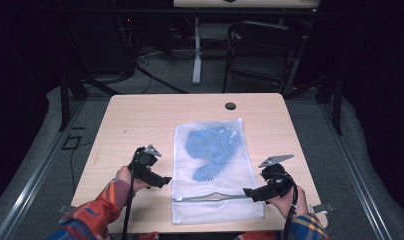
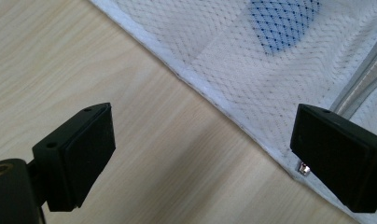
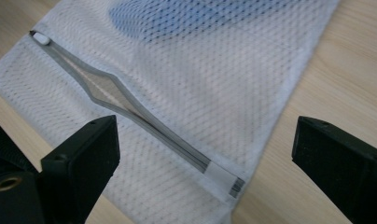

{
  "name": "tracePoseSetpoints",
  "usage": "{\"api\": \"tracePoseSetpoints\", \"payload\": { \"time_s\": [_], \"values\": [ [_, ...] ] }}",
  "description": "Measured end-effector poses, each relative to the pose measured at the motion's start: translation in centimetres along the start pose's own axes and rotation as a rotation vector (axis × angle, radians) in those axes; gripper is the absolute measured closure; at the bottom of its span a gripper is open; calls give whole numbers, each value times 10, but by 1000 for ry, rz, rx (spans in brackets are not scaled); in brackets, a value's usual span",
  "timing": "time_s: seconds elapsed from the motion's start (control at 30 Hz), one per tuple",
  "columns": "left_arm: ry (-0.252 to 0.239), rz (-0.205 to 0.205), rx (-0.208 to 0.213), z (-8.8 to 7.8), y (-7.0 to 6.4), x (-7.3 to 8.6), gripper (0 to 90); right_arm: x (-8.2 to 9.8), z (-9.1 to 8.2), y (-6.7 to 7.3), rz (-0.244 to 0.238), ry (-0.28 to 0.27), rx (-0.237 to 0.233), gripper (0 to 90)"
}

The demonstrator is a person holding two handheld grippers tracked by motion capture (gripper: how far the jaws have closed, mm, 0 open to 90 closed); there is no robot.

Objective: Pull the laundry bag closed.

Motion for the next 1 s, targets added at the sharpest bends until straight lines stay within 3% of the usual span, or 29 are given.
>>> {"api": "tracePoseSetpoints", "payload": {
  "time_s": [0.1, 0.33, 0.6, 0.7, 1.0],
  "values": [
    [12, 8, 5, 3, -3, 1, 87, -7, 5, 8, -30, 11, -13, 114],
    [26, 15, 28, 5, -6, 1, 146, -18, 15, 20, -51, 12, -28, 168],
    [54, 28, 42, 11, -11, 3, 158, -30, 32, 39, -92, 25, -98, 181],
    [58, 37, 48, 12, -12, 3, 190, -36, 44, 50, -122, 38, -150, 205],
    [87, 57, 73, 18, -17, 4, 262, -47, 64, 67, -177, 61, -185, 304]
  ]
}}
Point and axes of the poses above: each handheld gripper's, and its own axes: z roughly forward along the jaws, x roughly out of its underside, y roughly to its left, the point moved 3 cm from there along z, roughly forward along the jaws, and after that the axes turned 14 degrees about -z, right-handed, at the moved point
